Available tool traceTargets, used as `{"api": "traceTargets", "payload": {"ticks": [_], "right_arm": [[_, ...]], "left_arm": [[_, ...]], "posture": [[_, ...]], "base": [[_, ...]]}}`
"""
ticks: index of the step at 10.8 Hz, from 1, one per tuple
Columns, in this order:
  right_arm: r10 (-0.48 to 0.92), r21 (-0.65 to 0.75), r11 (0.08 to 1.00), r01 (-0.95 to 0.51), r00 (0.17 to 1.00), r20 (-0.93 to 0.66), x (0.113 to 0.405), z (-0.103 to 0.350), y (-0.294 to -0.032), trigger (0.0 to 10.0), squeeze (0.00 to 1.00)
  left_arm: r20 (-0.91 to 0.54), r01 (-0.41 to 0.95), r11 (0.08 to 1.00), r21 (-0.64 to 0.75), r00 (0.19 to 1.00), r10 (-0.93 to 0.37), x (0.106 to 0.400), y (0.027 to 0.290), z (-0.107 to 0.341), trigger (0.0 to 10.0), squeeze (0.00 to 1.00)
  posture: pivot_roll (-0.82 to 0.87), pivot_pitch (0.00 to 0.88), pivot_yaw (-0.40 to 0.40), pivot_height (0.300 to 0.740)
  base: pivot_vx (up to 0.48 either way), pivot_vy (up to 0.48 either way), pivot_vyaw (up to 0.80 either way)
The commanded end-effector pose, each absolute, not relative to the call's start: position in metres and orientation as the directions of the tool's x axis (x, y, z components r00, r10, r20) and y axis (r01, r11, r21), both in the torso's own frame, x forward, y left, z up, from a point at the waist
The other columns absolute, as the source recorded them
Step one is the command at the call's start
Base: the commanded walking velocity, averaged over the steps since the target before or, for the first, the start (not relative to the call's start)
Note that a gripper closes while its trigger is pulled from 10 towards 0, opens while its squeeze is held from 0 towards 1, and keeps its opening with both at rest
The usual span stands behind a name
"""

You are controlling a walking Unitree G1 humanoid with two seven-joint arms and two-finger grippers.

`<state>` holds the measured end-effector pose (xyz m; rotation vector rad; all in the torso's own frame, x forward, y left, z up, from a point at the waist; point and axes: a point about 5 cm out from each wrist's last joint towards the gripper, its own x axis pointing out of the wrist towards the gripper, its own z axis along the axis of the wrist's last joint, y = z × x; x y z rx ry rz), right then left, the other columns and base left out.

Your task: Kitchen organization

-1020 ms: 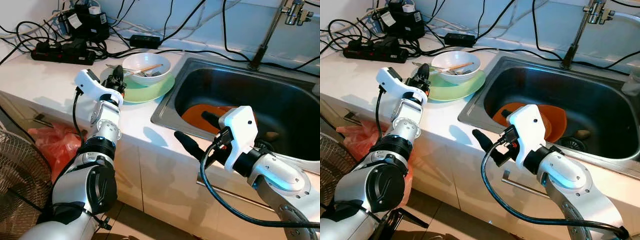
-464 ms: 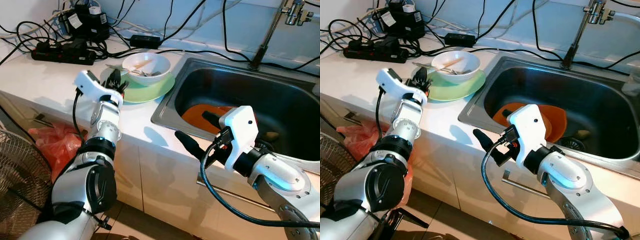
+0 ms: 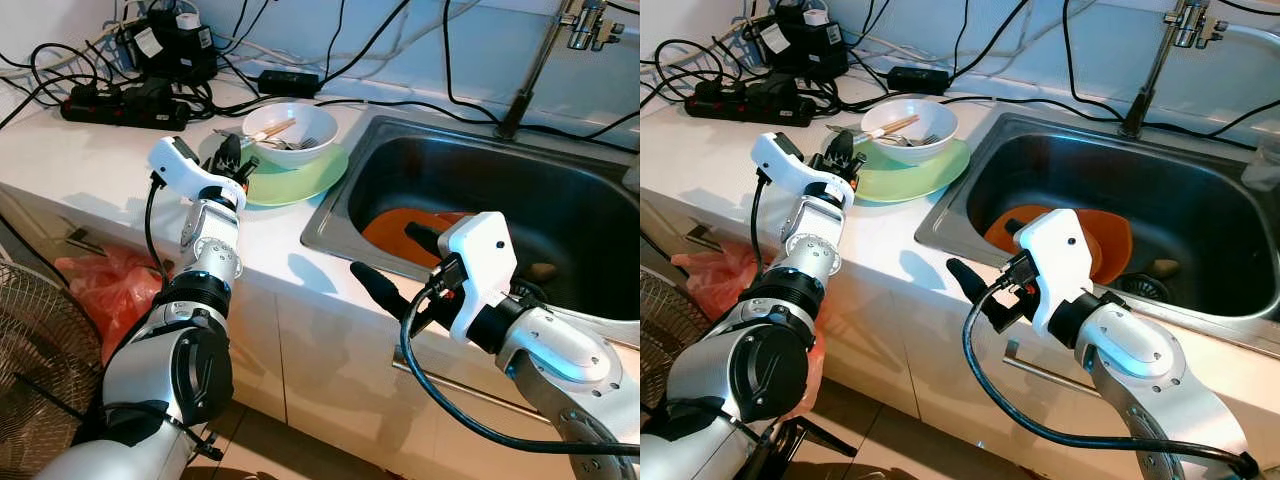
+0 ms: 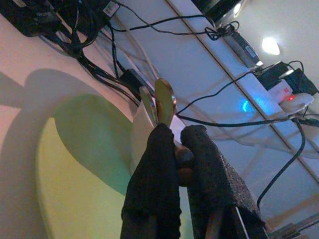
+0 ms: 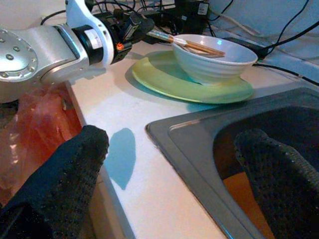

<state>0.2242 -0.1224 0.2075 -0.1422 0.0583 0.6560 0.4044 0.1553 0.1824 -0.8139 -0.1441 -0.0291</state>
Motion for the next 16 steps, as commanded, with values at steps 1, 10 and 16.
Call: {"api": "traceTargets", "payload": {"ticks": [1, 10, 16], "right_arm": [[0.6, -0.127, 0.785, -0.607, 0.795, -0.094, 0.225, 0.209, -0.123, 10.0, 0.0], [0.59, -0.144, 0.793, -0.592, 0.805, -0.062, 0.238, 0.208, -0.119, 10.0, 0.0], [0.246, -0.241, 0.934, -0.264, 0.964, -0.102, 0.26, 0.195, -0.157, 10.0, 0.0]], "left_arm": [[0.143, 0.089, 0.693, -0.715, 0.99, 0.02, 0.407, 0.153, 0.189, 0.0, 0.0], [0.225, 0.242, 0.717, -0.654, 0.967, -0.121, 0.398, 0.13, 0.202, 0.0, 0.0], [0.29, 0.425, 0.715, -0.555, 0.904, -0.313, 0.387, 0.081, 0.219, 0.0, 0.0]], "posture": [[-0.29, 0.0, 0.006, 0.74], [-0.24, 0.0, 0.022, 0.74], [-0.25, 0.0, 0.074, 0.74]], "base": [[0.0, 0.0, 0.0], [0.0, 0.0, 0.0], [0.0, 0.0, -0.07]]}}
